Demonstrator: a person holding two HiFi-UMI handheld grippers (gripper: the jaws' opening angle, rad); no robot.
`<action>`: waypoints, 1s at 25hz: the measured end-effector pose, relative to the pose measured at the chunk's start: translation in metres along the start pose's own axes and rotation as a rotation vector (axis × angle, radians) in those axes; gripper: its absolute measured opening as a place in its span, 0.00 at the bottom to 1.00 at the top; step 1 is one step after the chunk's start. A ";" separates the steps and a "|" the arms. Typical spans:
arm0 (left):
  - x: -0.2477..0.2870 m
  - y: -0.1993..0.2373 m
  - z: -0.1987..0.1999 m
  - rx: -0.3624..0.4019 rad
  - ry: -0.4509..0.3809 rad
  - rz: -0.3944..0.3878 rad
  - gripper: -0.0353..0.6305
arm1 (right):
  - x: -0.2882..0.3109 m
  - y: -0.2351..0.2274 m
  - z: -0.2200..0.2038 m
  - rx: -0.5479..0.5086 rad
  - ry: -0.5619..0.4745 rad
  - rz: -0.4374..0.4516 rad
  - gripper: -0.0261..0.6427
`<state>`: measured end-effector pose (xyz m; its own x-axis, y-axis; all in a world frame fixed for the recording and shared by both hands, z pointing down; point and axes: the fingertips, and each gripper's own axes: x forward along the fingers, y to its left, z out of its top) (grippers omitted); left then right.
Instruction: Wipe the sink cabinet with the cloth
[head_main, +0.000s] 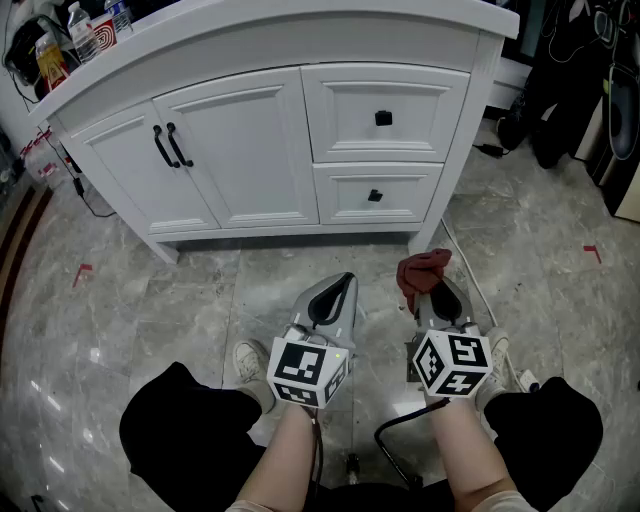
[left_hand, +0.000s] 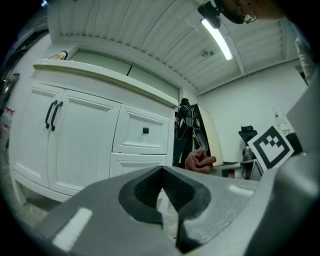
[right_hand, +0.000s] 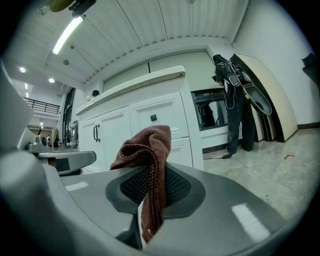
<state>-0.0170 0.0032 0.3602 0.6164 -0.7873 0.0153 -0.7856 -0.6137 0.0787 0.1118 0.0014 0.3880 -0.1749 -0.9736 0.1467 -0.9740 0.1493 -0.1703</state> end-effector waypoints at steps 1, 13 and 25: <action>0.000 0.000 0.000 0.000 0.000 0.000 0.05 | 0.000 0.000 0.000 0.001 0.001 -0.001 0.17; 0.001 0.000 0.000 -0.001 0.000 0.002 0.05 | -0.001 -0.005 -0.004 0.052 -0.002 -0.013 0.17; 0.032 0.037 0.022 -0.025 -0.042 0.069 0.05 | 0.053 -0.003 0.023 0.064 -0.040 0.019 0.17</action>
<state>-0.0277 -0.0456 0.3412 0.5576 -0.8298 -0.0201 -0.8243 -0.5565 0.1041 0.1083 -0.0542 0.3741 -0.1862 -0.9770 0.1036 -0.9592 0.1579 -0.2344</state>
